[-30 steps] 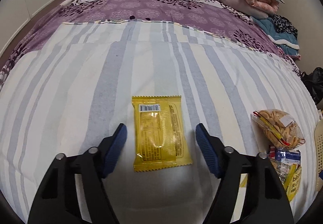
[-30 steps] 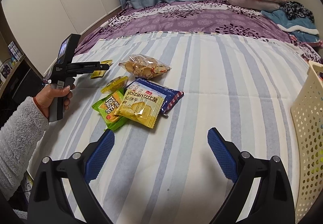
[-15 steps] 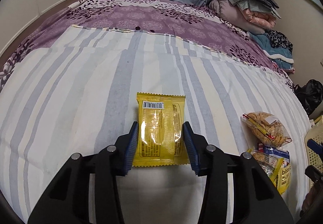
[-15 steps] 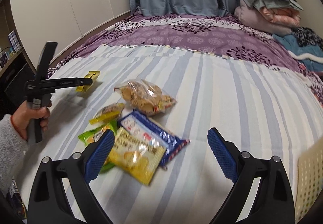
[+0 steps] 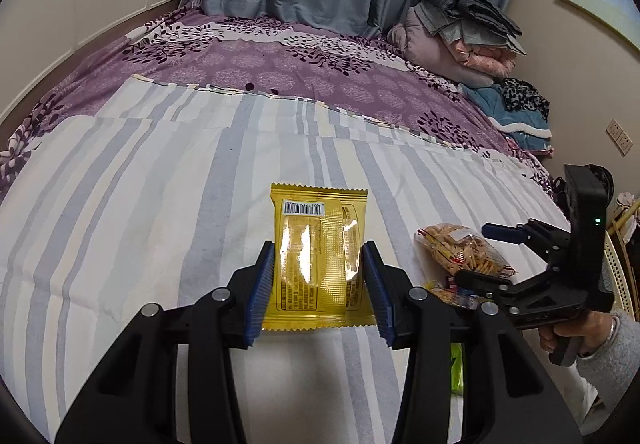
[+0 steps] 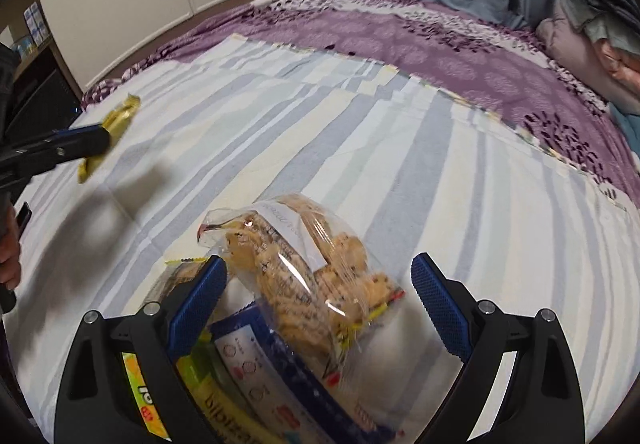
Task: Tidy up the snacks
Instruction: 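Grasp the clear cookie bag with the right tool while the left tool holds the yellow pack, then carry the yellow pack and cookie bag to the cream basket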
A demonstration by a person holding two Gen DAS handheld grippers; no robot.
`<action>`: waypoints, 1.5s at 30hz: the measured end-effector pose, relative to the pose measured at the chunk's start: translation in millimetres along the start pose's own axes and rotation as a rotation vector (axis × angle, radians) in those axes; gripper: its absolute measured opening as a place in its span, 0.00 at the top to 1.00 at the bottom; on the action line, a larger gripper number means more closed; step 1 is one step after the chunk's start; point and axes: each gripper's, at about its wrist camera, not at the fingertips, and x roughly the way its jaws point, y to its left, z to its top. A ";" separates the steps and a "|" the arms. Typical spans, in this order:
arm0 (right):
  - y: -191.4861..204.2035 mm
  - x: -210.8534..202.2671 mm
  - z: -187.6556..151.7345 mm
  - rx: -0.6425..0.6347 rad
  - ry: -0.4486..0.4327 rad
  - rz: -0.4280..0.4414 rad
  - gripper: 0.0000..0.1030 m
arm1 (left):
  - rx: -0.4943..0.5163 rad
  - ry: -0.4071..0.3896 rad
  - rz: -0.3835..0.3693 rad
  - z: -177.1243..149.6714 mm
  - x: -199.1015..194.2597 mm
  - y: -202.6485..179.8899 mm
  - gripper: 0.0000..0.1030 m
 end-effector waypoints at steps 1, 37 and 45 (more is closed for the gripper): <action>5.6 9.8 3.8 -0.035 0.024 -0.005 0.10 | 0.001 -0.003 -0.003 -0.5 -1.9 -1.3 0.56; -18.5 -63.3 -21.1 0.175 -0.037 -0.027 0.35 | 0.043 -0.054 -0.057 -11.8 -47.9 -54.8 0.56; -20.6 -108.0 -39.1 0.210 -0.100 -0.051 0.35 | 0.080 -0.072 -0.071 -19.2 -69.2 -81.4 0.56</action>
